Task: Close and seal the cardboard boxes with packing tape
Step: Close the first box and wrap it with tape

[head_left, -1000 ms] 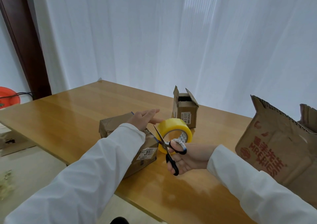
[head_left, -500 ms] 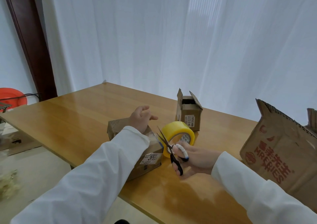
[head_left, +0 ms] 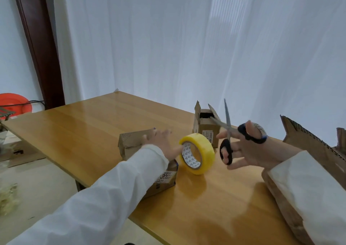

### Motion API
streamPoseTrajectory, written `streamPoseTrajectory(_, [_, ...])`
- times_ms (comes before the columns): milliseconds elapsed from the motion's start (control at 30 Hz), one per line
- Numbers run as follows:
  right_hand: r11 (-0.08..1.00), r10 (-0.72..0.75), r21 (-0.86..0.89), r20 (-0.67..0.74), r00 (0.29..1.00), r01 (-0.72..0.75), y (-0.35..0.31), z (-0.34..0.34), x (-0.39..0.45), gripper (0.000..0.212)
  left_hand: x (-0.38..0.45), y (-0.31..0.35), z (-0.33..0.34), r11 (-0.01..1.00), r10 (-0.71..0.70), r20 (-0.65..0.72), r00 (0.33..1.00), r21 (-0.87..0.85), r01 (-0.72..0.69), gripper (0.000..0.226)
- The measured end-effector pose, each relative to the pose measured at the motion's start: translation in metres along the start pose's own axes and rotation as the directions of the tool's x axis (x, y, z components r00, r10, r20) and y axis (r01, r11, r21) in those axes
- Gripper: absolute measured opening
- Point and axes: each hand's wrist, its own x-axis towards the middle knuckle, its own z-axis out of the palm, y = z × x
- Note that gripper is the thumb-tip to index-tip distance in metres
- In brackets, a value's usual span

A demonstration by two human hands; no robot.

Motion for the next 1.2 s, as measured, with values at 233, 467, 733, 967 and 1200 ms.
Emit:
streamPoseTrajectory(233, [0.616, -0.024, -0.614, -0.641, 0.767, -0.494, 0.048, -0.027, 0.042, 0.056, -0.006, 0.017, 0.003, 0.985, -0.108, 0.232, 0.967, 0.16, 0.072, 0.068])
streamPoseTrajectory(467, [0.155, 0.007, -0.767, -0.629, 0.777, -0.622, 0.083, -0.018, 0.059, 0.047, 0.004, 0.014, 0.005, 0.99, -0.071, 0.201, 0.977, 0.138, 0.044, 0.061])
streamPoseTrajectory(733, [0.792, -0.213, -0.609, -0.213, 0.954, 0.041, 0.064, 0.006, 0.095, 0.043, -0.003, 0.006, 0.003, 0.999, -0.032, 0.208, 0.978, 0.038, 0.025, 0.061])
streamPoseTrajectory(967, [0.915, -0.039, -0.402, -0.092, 0.995, -0.002, 0.07, 0.019, 0.093, 0.028, -0.014, 0.009, -0.005, 0.973, -0.042, 0.324, 0.945, 0.226, -0.034, 0.08])
streamPoseTrajectory(1200, [0.834, -0.179, -0.54, -0.071, 0.981, 0.113, 0.074, 0.041, 0.088, 0.018, -0.01, 0.008, -0.005, 0.996, 0.089, 0.176, 0.98, -0.043, -0.083, 0.066])
